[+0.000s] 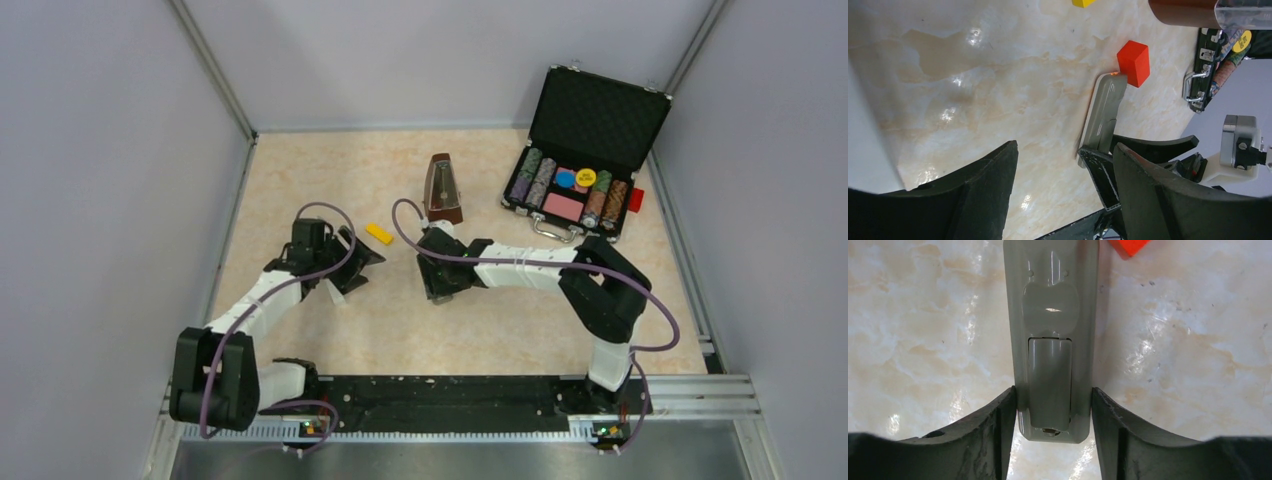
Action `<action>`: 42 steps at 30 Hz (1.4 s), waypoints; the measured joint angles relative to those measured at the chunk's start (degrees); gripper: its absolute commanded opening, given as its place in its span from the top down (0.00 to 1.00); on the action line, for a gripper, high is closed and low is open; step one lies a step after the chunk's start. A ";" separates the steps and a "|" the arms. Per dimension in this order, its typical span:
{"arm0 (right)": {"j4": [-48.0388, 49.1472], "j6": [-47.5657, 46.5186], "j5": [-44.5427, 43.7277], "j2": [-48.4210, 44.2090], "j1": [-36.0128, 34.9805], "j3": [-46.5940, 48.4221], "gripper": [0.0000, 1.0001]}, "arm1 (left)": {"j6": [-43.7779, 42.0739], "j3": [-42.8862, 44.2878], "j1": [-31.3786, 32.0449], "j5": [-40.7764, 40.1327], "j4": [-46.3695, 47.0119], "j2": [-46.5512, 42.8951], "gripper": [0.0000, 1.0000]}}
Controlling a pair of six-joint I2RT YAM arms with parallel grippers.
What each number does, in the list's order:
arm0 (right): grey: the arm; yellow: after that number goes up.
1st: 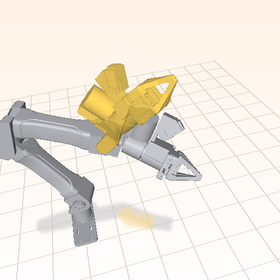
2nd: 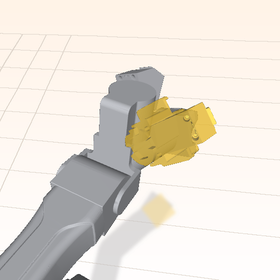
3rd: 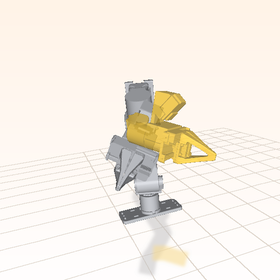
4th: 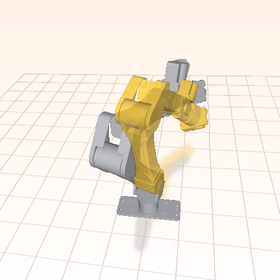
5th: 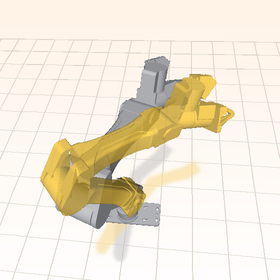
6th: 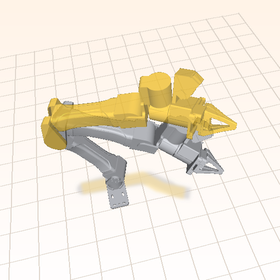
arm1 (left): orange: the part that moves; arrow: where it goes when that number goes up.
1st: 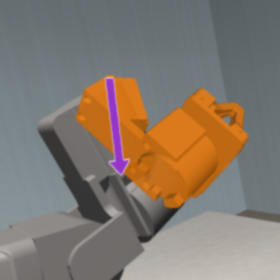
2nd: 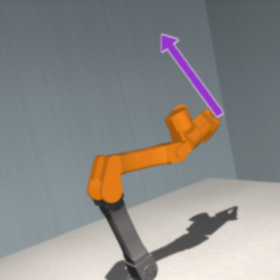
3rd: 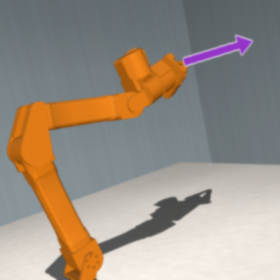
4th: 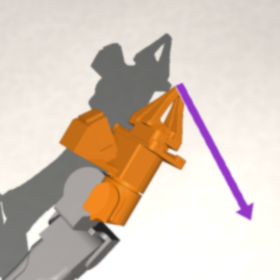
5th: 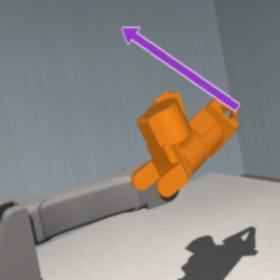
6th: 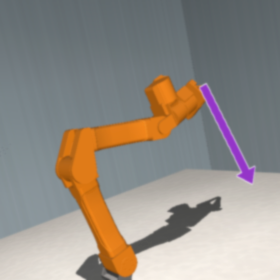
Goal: Load the batteries into the remote control
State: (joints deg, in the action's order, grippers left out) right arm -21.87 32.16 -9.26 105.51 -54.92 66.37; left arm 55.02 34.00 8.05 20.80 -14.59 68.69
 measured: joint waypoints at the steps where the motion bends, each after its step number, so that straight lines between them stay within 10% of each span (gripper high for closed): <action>1: -0.46 1.66 -1.09 -0.02 -0.33 0.07 0.39 | -0.09 0.00 0.22 0.39 0.50 0.57 0.26; 10: -6.40 7.17 -6.60 -0.37 -1.97 2.75 0.33 | -2.93 2.86 2.49 2.64 3.23 8.09 0.26; 21: -3.15 4.90 -6.95 -6.69 -1.97 2.64 0.70 | -4.48 9.60 9.31 3.41 5.53 18.86 0.32; 42: 3.91 2.95 -6.91 -1.05 -1.20 1.07 0.91 | -1.99 15.21 12.48 3.39 5.35 27.71 0.38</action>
State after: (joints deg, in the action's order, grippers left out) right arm -17.96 35.11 -16.16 104.47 -56.12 67.44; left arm 53.04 49.21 20.53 24.18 -9.23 96.40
